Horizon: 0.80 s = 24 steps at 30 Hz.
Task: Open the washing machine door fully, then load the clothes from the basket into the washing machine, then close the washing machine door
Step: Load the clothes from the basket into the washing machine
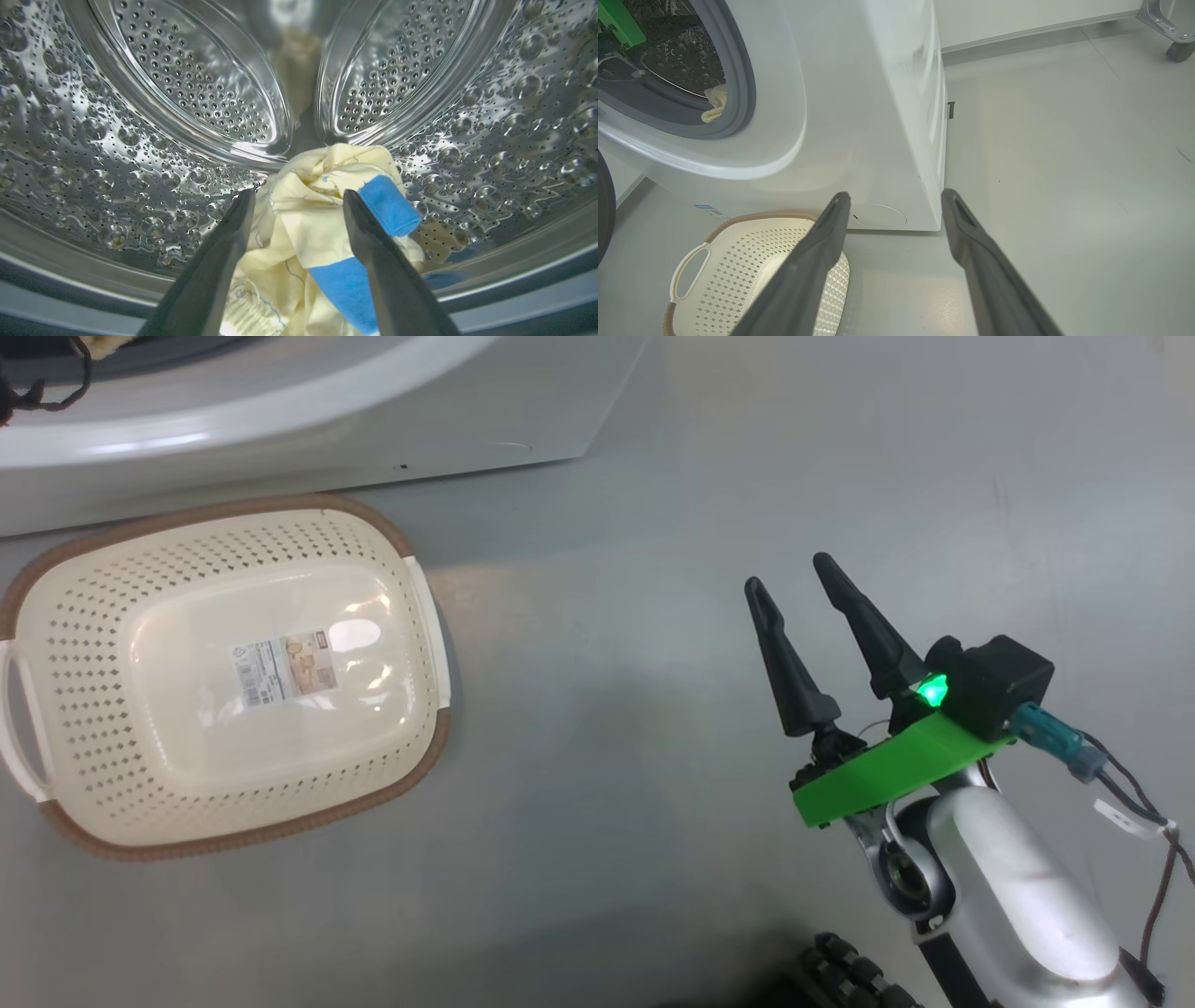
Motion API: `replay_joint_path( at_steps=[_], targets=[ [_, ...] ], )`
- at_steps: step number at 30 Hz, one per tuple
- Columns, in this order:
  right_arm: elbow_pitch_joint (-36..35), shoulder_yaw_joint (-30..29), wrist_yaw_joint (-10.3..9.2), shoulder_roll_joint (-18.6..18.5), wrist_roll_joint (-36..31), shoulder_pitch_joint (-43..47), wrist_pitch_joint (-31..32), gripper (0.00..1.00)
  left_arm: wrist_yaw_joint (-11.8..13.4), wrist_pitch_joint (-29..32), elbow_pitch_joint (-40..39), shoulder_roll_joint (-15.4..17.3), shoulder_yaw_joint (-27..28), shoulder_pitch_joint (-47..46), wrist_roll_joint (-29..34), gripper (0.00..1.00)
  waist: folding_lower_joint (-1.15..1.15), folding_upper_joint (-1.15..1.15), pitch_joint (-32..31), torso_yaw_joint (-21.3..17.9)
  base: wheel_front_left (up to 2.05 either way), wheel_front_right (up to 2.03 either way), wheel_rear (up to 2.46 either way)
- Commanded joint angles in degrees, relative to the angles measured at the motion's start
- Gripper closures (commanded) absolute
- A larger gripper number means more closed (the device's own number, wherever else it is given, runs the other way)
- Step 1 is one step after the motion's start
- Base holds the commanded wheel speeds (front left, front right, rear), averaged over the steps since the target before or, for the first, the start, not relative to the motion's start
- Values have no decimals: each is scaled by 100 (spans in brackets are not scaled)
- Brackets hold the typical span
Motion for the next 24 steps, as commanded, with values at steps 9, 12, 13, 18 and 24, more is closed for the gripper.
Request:
replay_joint_path(
  at_steps=[9, 12, 13, 18, 24],
  targets=[
    [-135, -63, -16, -138, -17, 184, -55, 0, 46, -494, -196, 52, 150, 506, -201, 0, 0, 0, -447, 304, 0, 0, 0],
    [-150, -108, -16, -148, -24, 211, -55, 0, 50, -590, -335, -11, 226, 749, -297, 0, 0, 0, -541, 372, 0, 0, 0],
    [-154, -125, -16, -152, -29, 222, -55, 0, 67, -614, -402, -15, 212, 833, -278, 0, 0, 0, -573, 397, 0, 0, 0],
    [-170, -196, -16, -161, -51, 299, -55, 0, 143, -674, -916, -70, 339, 1333, -353, 0, 0, 0, -762, 492, 0, 0, 0],
    [-204, -284, -16, -183, -78, 439, -55, 0, 352, -682, -2174, -39, 645, 2321, -380, 0, 0, 0, -1010, 566, 0, 0, 0]
  ],
)
